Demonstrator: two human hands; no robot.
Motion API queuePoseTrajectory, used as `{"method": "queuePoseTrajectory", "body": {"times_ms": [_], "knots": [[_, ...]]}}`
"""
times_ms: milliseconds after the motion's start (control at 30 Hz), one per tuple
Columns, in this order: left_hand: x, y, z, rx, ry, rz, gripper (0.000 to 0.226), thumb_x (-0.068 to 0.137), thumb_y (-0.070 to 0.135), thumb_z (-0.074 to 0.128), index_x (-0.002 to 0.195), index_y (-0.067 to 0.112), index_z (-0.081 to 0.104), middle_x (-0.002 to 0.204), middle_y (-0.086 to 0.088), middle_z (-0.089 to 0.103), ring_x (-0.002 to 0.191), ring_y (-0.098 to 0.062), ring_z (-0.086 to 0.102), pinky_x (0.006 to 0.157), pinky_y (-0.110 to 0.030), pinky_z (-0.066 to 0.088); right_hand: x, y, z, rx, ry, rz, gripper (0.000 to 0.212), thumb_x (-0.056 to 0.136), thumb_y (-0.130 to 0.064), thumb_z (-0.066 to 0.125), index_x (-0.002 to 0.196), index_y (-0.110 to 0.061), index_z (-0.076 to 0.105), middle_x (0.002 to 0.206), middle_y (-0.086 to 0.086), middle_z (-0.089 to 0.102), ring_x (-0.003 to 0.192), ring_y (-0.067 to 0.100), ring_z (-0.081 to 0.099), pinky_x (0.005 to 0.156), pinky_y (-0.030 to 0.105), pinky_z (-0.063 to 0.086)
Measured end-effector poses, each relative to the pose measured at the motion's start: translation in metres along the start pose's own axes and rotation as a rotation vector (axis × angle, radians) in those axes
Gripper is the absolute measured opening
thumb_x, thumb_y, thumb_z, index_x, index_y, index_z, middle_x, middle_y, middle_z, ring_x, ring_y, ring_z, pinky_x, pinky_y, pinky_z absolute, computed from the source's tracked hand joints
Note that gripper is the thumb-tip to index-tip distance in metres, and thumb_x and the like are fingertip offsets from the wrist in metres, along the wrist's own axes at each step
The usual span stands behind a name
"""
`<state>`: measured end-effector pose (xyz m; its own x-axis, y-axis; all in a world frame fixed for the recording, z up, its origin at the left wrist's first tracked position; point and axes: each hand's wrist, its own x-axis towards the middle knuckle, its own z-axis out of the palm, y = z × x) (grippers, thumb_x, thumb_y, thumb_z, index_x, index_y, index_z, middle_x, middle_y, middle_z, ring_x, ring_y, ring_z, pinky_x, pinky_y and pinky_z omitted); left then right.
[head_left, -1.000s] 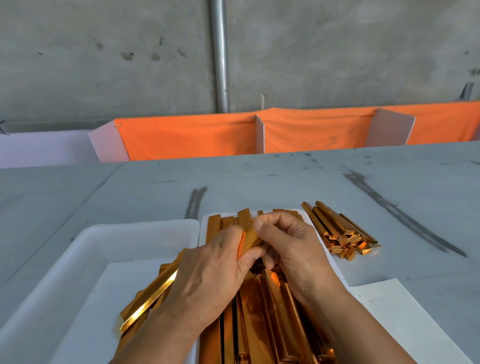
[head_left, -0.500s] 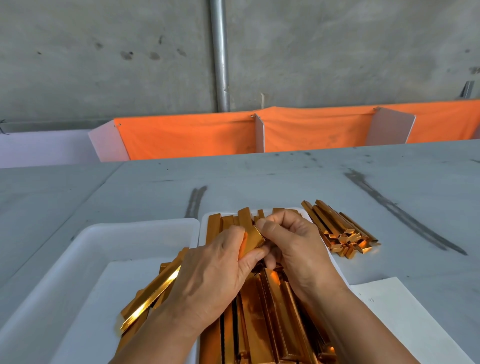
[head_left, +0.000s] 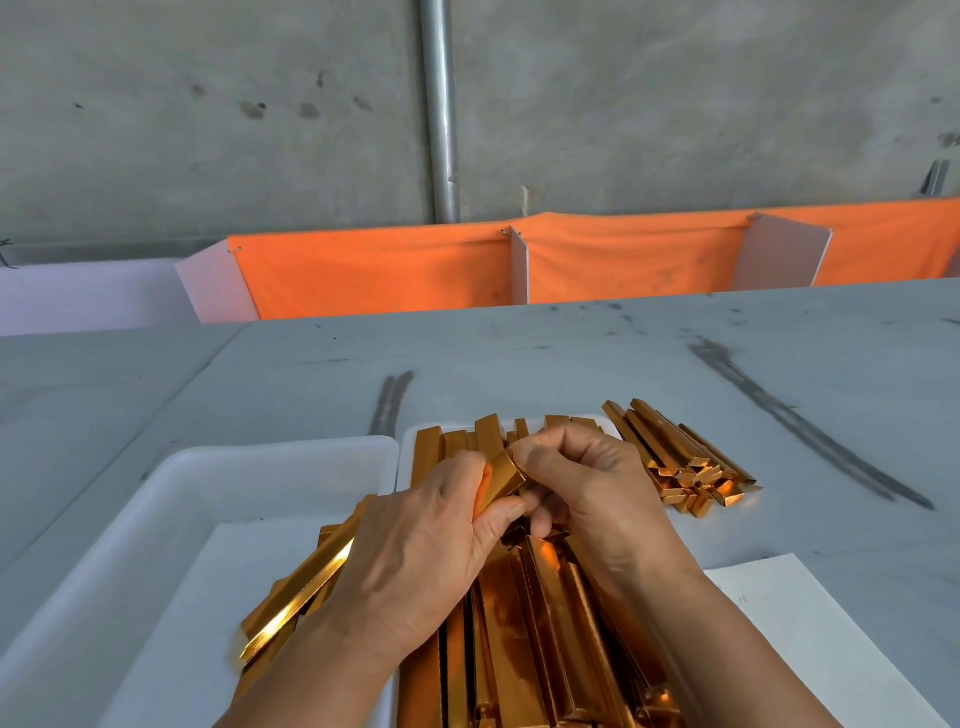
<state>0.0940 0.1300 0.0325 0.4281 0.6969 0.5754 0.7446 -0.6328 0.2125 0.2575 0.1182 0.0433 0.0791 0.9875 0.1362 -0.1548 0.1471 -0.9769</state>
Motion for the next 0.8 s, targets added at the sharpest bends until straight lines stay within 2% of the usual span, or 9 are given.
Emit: {"method": "queuePoseTrajectory", "body": {"times_ms": [100,233,333,433,567,667,800], "knots": [[0.0002,0.0011,-0.0012,-0.012,-0.003,-0.005,0.031,0.091,0.073,0.022,0.092,0.041,0.022,0.058,0.016,0.034,0.043,-0.004,0.042,0.037,-0.012,0.025,0.0010,-0.0001,-0.0003,0.013,0.001,0.024,0.013,0.089,-0.015,0.070,0.079,-0.007,0.070,0.070,0.022,0.064,0.041,0.019,0.051,0.049,0.023,0.048],[0.0008,0.0018,-0.0022,-0.021,-0.007,-0.010,0.039,0.091,0.073,0.022,0.093,0.036,0.033,0.058,0.014,0.033,0.044,-0.005,0.043,0.039,-0.012,0.027,0.0014,-0.0006,-0.0006,0.054,-0.001,0.048,0.011,0.087,-0.013,0.071,0.082,-0.003,0.068,0.072,0.026,0.064,0.040,0.019,0.050,0.047,0.023,0.047],[0.0007,0.0011,-0.0021,-0.012,-0.002,-0.022,0.049,0.090,0.073,0.021,0.096,0.030,0.042,0.059,0.014,0.034,0.045,-0.007,0.046,0.040,-0.012,0.026,0.0008,-0.0018,-0.0003,0.087,-0.016,0.061,0.008,0.085,-0.013,0.073,0.082,-0.006,0.069,0.065,0.020,0.062,0.039,0.017,0.051,0.045,0.022,0.047],[-0.0002,-0.0002,-0.0005,-0.022,-0.002,-0.020,0.045,0.088,0.075,0.017,0.095,0.034,0.034,0.060,0.013,0.036,0.048,-0.007,0.047,0.043,-0.013,0.028,0.0004,-0.0028,0.0004,0.086,-0.021,0.051,0.008,0.080,-0.017,0.075,0.080,-0.010,0.071,0.062,0.016,0.063,0.038,0.017,0.051,0.045,0.022,0.047],[-0.0011,0.0002,-0.0001,-0.039,-0.008,-0.027,0.039,0.089,0.074,0.020,0.094,0.037,0.032,0.058,0.014,0.034,0.046,-0.005,0.045,0.040,-0.013,0.028,-0.0001,-0.0026,0.0002,0.087,-0.009,0.056,0.010,0.085,-0.014,0.073,0.076,-0.013,0.074,0.061,0.017,0.063,0.038,0.017,0.052,0.045,0.021,0.047],[-0.0005,0.0017,-0.0009,-0.031,-0.010,-0.028,0.043,0.090,0.074,0.021,0.095,0.035,0.036,0.057,0.014,0.033,0.045,-0.004,0.044,0.040,-0.011,0.026,-0.0003,-0.0027,0.0003,0.081,-0.001,0.061,0.009,0.087,-0.012,0.071,0.079,-0.008,0.073,0.064,0.020,0.064,0.038,0.017,0.052,0.045,0.021,0.048],[-0.0002,0.0032,-0.0023,-0.036,-0.017,-0.038,0.038,0.091,0.074,0.018,0.094,0.038,0.028,0.056,0.016,0.031,0.041,-0.001,0.039,0.037,-0.011,0.025,-0.0003,-0.0022,0.0011,0.057,0.011,0.049,0.010,0.088,-0.012,0.071,0.081,-0.006,0.071,0.069,0.024,0.065,0.039,0.018,0.052,0.047,0.022,0.049]]}}
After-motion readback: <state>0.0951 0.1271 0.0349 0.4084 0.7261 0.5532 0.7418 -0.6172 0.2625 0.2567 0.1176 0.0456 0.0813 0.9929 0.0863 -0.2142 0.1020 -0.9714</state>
